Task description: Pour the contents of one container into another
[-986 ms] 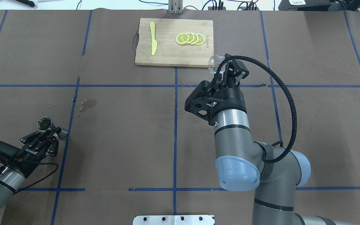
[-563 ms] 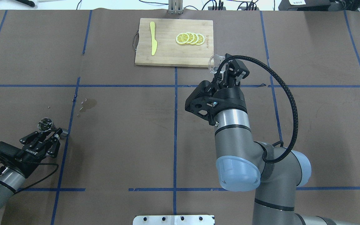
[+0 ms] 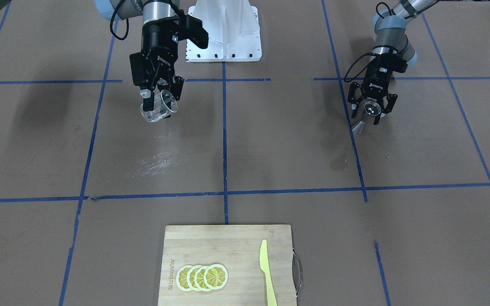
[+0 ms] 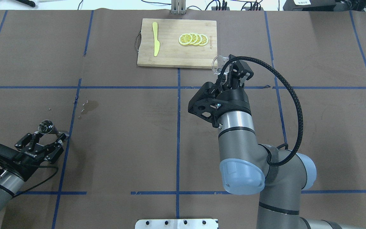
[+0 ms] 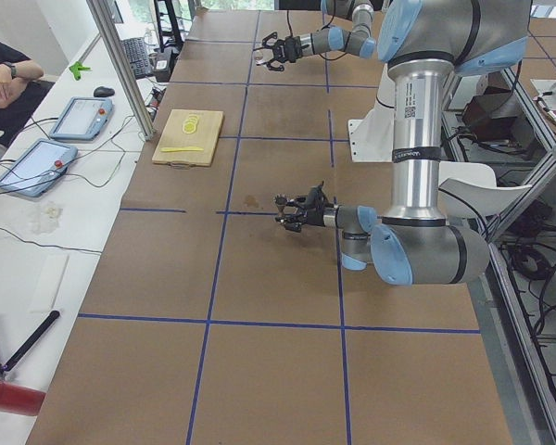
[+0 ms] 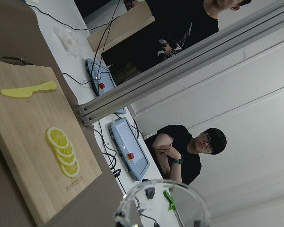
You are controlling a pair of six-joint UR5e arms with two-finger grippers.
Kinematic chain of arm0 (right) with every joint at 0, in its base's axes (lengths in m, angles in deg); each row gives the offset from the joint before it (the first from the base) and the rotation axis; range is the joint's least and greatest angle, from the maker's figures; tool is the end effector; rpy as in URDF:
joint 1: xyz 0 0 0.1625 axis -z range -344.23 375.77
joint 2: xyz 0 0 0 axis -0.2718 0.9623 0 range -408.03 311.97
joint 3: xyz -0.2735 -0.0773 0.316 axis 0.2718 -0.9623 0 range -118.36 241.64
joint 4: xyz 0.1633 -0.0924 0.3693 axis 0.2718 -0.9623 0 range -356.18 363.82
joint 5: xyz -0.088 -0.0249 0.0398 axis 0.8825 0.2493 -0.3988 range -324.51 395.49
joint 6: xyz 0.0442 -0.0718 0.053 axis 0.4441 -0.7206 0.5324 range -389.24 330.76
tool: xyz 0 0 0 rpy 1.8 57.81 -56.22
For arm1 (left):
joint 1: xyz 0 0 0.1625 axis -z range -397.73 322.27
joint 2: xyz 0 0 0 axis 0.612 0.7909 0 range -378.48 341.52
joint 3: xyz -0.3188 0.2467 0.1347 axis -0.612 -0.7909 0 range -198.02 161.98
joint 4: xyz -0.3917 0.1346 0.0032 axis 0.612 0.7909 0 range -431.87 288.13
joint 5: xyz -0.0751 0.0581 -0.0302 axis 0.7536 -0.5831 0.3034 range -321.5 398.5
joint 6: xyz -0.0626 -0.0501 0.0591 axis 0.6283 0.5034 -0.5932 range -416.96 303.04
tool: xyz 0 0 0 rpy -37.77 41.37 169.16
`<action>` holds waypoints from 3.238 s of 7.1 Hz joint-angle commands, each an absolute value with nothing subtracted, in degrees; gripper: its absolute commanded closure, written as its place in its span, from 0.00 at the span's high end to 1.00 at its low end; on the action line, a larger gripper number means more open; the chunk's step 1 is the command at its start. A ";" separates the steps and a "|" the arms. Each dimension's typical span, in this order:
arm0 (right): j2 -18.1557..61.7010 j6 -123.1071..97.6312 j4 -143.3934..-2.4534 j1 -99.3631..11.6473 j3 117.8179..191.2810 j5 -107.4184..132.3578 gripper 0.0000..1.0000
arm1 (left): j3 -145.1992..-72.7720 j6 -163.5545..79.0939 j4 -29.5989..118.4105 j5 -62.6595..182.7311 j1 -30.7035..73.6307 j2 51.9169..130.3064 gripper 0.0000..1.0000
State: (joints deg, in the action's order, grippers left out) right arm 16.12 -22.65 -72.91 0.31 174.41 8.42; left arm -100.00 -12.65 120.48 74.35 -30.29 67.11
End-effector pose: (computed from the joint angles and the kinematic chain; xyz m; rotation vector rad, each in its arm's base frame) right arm -0.4531 -0.3558 0.1841 1.3607 0.1197 -0.4061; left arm 0.3775 -0.2652 0.5710 1.2682 0.9326 -0.2172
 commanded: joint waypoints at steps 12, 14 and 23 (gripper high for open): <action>16.04 -22.56 -72.91 0.30 174.41 8.42 0.00 | -110.48 -29.71 132.91 84.67 -20.73 60.90 1.00; 16.04 -22.56 -72.91 0.39 174.41 8.42 0.00 | -110.30 -30.85 129.60 106.50 -5.38 59.31 1.00; 16.21 -22.47 -72.91 0.39 174.41 8.42 0.00 | -108.19 -23.03 105.59 142.21 26.78 64.14 1.00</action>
State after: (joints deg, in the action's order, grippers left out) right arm 16.15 -22.50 -72.91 0.39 174.40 8.42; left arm -108.25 -23.65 106.73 141.72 26.18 64.15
